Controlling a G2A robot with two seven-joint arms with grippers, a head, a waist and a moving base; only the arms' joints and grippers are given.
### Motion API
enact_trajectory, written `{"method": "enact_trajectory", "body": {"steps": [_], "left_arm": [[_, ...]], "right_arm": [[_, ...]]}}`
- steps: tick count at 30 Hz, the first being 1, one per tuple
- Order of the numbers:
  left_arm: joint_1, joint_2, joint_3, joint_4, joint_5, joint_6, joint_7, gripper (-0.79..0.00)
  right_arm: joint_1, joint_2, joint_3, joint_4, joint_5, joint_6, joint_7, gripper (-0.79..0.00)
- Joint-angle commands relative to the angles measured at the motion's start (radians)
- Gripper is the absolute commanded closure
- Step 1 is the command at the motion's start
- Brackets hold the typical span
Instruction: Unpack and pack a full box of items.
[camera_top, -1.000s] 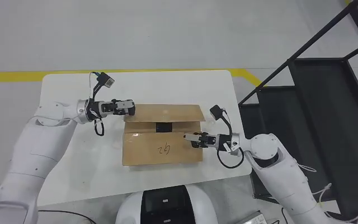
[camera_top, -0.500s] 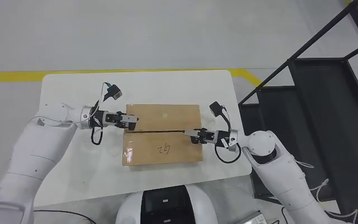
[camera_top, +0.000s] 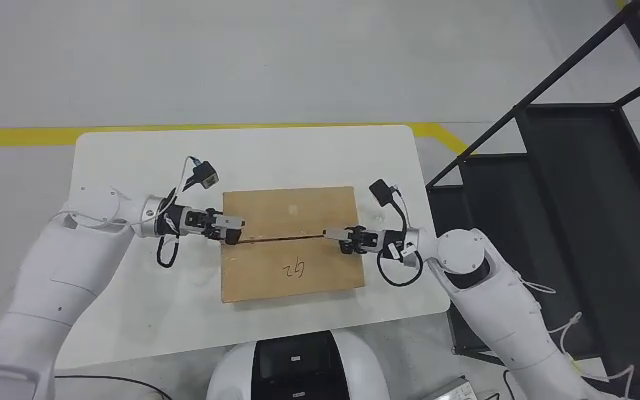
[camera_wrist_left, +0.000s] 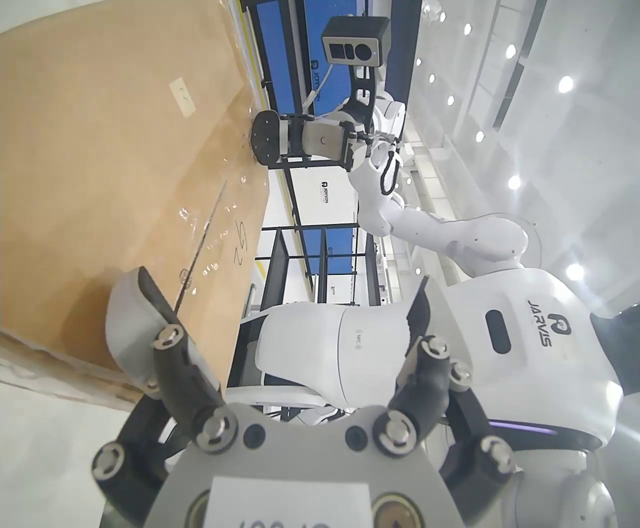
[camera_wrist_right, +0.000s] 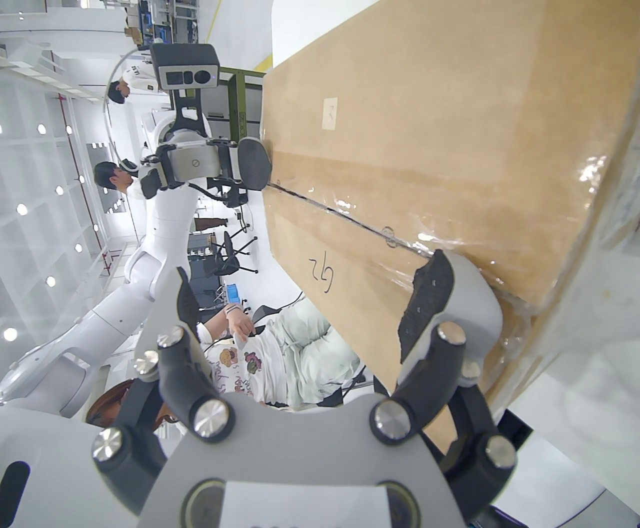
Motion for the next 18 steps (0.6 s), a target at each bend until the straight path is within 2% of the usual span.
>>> {"method": "enact_trajectory", "body": {"steps": [1,18], "left_arm": [[0.003,0.003,-0.001,-0.008,-0.007,0.006,-0.006,-0.785],[0.035,0.038,-0.005,-0.049,0.073,0.014,-0.014,-0.785]], "right_arm": [[0.005,0.0,-0.004,0.003,-0.006,0.006,0.001,-0.785],[0.01,0.002,-0.003,0.001,-0.002,0.006,-0.013,-0.785]]}}
